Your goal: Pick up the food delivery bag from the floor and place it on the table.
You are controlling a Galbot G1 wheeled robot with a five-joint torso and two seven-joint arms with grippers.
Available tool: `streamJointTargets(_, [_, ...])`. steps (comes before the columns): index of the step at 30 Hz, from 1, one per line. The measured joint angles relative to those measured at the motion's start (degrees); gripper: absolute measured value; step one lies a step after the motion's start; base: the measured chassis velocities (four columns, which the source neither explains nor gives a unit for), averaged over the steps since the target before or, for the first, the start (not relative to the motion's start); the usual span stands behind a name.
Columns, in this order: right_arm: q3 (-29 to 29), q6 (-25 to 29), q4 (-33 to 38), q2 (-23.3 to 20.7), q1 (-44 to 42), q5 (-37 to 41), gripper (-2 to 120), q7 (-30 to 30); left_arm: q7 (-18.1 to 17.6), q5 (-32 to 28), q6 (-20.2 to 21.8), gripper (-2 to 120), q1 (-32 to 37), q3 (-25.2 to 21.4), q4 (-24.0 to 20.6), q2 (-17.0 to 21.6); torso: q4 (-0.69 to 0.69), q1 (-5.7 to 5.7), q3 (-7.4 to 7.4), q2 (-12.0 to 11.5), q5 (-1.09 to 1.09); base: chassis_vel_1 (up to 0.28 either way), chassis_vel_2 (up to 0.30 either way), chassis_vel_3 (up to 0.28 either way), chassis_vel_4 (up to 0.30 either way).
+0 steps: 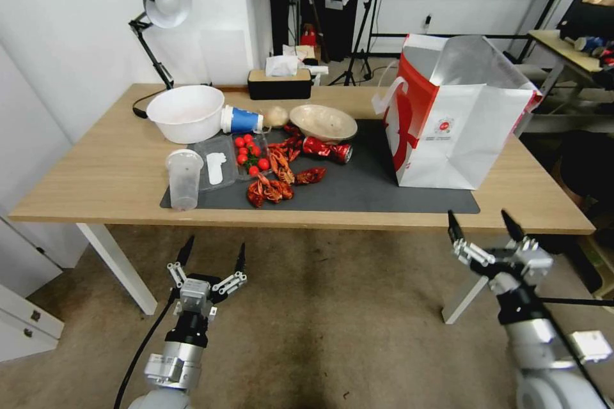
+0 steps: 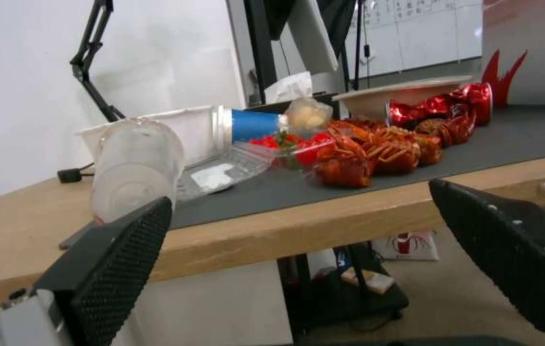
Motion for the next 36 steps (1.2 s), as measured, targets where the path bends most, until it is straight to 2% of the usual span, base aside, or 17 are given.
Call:
streamJointTargets(6, [-0.62,4.21,-7.20,1.79,0.44,-1.28,100,-0.74,-0.10,0.18,-0.46,100,-0.44,0.01,1.26,-0.13,0.00,0.00,0.00,0.00,0.03,0.000,0.000,0.000,0.000])
streamJointTargets(10, [-0.67,5.75,-8.53,1.98,0.57,-1.25,100,-1.28,-0.10,0.73,-0.68,100,-0.82,-0.01,2.01,-0.25,-0.01,0.00,0.00,0.00,0.02,0.000,0.000,0.000,0.000])
streamJointTargets(36, [-0.21,5.90,-7.74,1.32,2.01,-1.33,100,-2.40,-0.67,1.24,-1.11,100,-1.11,0.03,3.21,-0.71,0.00,0.01,0.00,0.00,0.02,0.000,0.000,0.000,0.000])
